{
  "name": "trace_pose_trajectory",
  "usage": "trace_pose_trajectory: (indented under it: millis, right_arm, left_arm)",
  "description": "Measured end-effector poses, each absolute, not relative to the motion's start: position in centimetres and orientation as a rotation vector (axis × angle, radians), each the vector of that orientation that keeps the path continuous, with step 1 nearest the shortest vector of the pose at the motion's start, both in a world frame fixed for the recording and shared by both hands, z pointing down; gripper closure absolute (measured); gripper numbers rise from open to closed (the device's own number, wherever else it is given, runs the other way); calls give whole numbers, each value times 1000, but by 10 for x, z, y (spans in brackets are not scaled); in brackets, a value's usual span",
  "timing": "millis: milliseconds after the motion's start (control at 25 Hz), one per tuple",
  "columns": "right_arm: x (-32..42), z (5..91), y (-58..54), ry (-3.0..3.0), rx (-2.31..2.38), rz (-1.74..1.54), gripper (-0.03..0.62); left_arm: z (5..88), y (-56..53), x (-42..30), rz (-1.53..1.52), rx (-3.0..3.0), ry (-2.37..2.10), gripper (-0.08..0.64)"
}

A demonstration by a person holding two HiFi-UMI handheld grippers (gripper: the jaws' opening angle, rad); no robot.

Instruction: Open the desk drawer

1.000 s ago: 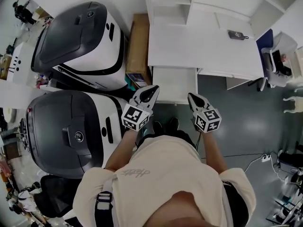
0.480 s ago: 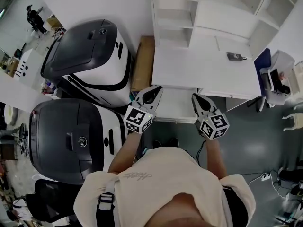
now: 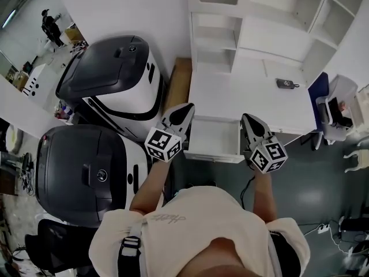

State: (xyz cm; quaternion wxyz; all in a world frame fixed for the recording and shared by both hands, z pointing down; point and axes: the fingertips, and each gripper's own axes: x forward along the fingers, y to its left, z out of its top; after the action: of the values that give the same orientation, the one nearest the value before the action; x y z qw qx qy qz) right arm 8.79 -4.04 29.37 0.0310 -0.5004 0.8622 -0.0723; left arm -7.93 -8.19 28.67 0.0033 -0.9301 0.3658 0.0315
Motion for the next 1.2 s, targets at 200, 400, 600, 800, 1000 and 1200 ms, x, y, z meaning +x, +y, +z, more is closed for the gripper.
trace_pose_trajectory:
  millis: [200,400,600,800,1000,1200]
  right_arm:
    - [98,276,-40,2641,-1578,-139,600]
    - [93,280,-38,2638,-1553,-179,598]
    - [91,292,-40,2662,-1552,-209,600]
    - [89,292,-43,2705,-1612,-120,600]
    - [75,299,-40,2734,-1588,-127,600]
    - [85,300,-39,2716,-1603,-144,600]
  left_arm:
    - [268,-81,-75,153,-2899,1118,560]
    - [281,-81,-81,117,-2885,1166,560]
    - [299,-81,-89,51,-2867,1210,560]
    - [299,-83,-89,50,-2882,1204,560]
    - [312,-78,-88,39,-2912,1209,560]
    - [315,-77,-86,35,-2916,1202,560]
